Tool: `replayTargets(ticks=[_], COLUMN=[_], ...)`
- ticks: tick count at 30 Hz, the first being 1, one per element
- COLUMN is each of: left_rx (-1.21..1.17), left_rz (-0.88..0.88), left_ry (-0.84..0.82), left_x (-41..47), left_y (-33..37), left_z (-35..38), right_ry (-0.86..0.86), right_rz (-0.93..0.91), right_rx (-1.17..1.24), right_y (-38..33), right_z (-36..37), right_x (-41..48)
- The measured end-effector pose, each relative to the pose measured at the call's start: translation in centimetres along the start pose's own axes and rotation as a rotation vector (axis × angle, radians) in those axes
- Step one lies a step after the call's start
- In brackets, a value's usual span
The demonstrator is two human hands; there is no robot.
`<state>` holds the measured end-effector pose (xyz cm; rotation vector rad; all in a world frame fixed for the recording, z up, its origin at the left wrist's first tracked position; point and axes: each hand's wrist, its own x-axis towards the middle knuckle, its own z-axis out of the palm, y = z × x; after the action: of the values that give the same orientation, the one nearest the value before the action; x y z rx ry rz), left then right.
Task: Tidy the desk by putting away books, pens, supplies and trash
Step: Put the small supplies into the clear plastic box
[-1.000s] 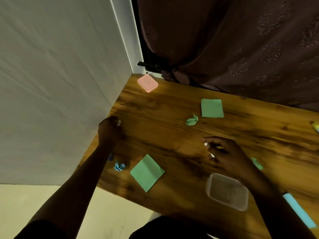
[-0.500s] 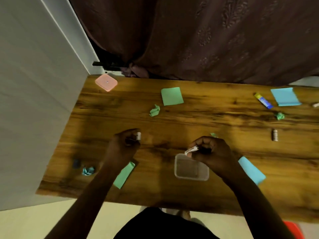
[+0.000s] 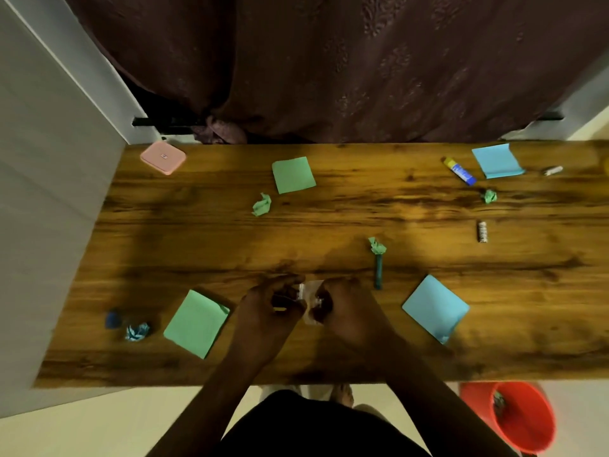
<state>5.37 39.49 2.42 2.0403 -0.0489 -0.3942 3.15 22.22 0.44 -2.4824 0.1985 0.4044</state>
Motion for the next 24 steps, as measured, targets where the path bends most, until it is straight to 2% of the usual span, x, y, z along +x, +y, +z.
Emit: replayTargets(ticks=[8, 15, 19, 22, 24], left_rx=[-0.012, -0.006, -0.024, -0.040, -0.050], left_rz=[-0.007, 0.004, 0.046, 0.056, 0.060], left_ry=[-0.007, -0.010, -0.005, -0.016, -0.040], left_x=[0.0, 0.1, -0.1, -0.1, 0.0], left_y=[-0.4, -0.1, 0.9, 1.5, 1.8], left_z=[0.0, -0.4, -0.6, -0.6, -0.4], right_ry=[-0.038, -0.026, -0.064, 0.030, 0.072], right_rz=[-0.013, -0.051, -0.098, -0.084, -0.080], right_rx=[-0.247, -0.221, -0.133, 0.015, 0.225], right_y=[-1.1, -1.6, -2.5, -1.4, -0.9], right_z=[1.5, 0.6, -1.6, -2.6, -3.0], right_x=[2.8, 2.4, 0.8, -0.1, -0.4])
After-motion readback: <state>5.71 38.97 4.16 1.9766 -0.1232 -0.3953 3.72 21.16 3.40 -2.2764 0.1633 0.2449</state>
